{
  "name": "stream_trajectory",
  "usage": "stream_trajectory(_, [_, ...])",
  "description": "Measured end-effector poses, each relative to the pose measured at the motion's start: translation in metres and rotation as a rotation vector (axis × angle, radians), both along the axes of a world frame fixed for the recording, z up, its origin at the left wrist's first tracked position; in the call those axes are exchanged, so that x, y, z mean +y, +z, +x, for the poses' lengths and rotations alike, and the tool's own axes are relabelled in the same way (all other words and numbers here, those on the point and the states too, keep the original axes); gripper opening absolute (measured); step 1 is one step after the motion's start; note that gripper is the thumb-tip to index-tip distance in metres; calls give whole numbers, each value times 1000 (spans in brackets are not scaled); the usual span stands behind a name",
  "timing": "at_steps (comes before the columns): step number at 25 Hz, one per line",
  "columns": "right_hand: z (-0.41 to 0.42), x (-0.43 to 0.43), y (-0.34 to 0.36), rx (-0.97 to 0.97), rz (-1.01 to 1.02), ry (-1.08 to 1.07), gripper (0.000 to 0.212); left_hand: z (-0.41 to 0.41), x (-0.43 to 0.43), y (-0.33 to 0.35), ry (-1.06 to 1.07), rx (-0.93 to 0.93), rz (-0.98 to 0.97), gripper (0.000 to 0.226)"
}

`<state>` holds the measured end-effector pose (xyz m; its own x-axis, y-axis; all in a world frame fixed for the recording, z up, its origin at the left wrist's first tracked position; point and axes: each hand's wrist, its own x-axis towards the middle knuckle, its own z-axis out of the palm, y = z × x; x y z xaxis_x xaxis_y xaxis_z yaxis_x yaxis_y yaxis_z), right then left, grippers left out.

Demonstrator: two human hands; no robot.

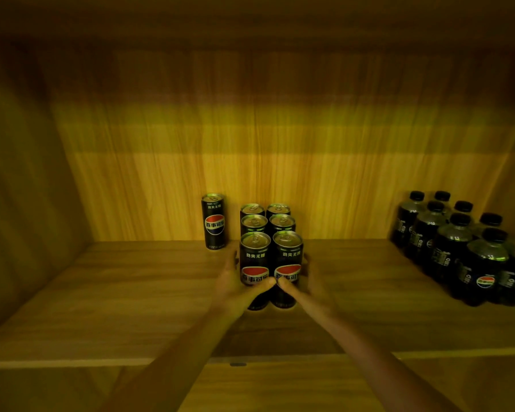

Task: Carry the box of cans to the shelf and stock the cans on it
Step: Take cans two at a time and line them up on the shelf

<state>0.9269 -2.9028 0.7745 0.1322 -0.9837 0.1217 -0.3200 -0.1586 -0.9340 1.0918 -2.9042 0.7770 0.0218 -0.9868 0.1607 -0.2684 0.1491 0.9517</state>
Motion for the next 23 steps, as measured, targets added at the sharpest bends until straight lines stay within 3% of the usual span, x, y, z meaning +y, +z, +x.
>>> stream_trajectory(3, [-1, 2, -34, 412, 80, -90, 90, 10, 11, -26, 14, -320, 121, 98])
stream_trajectory(5, [1, -6, -46, 511, -1, -125, 82, 11, 8, -34, 70, -589, 59, 92])
stream_trajectory(7, [4, -14, -51, 578, -92, -154, 67, 7, 3, -39, 81, -692, -10, 87])
stream_trajectory(13, [9, -30, -55, 732, -149, -228, 59, 9, -21, -52, 109, -721, 39, 85])
stream_trajectory(23, [17, -58, -53, 670, -162, -275, 65, 11, -53, -50, 93, -683, 48, 81])
